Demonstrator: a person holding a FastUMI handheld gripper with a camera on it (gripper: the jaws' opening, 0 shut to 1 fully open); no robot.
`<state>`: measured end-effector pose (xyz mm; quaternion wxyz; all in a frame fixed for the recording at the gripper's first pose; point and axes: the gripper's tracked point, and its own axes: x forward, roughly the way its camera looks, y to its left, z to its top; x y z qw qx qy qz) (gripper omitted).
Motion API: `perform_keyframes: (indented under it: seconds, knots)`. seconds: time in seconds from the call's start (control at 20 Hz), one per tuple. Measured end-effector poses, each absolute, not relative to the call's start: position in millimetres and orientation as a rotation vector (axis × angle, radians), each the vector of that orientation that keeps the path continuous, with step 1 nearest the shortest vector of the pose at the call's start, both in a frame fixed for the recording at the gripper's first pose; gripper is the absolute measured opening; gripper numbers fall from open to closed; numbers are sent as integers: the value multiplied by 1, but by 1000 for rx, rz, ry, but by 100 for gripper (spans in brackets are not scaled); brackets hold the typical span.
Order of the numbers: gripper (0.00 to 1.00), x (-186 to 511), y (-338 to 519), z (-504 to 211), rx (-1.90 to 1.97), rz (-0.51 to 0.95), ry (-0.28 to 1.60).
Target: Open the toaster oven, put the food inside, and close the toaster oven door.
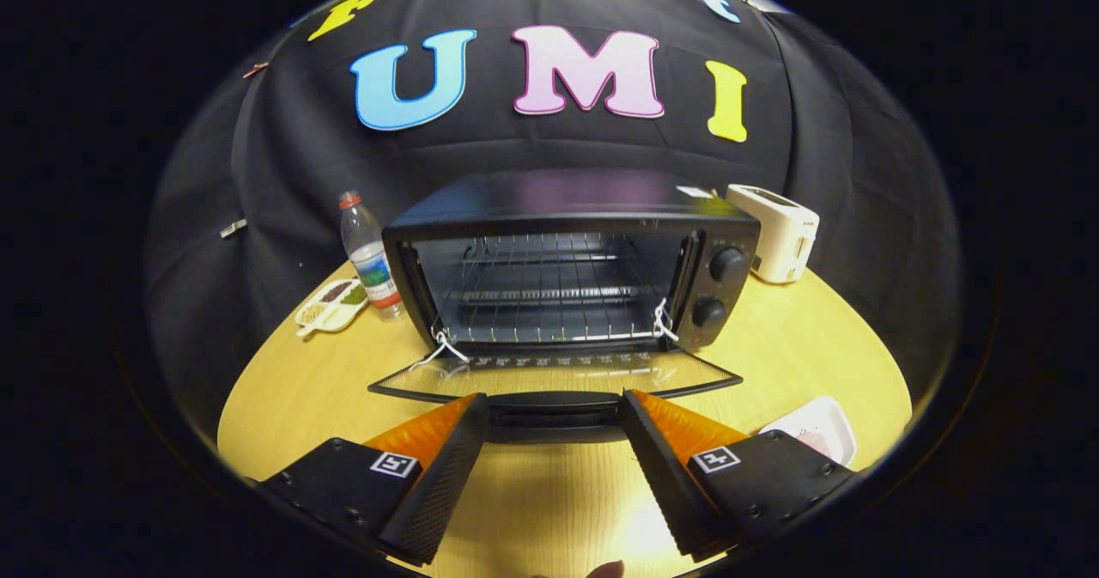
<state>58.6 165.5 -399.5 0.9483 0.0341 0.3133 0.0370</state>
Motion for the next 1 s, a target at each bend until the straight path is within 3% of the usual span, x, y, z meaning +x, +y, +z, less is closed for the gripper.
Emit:
perform_keyframes:
  seconds: [0.25, 0.55, 1.0]
  knots:
    - [100, 33, 160, -423, 47, 95, 723]
    - [100, 10, 138, -388, 55, 148, 712]
    - [99, -16, 8, -333, 77, 149, 795]
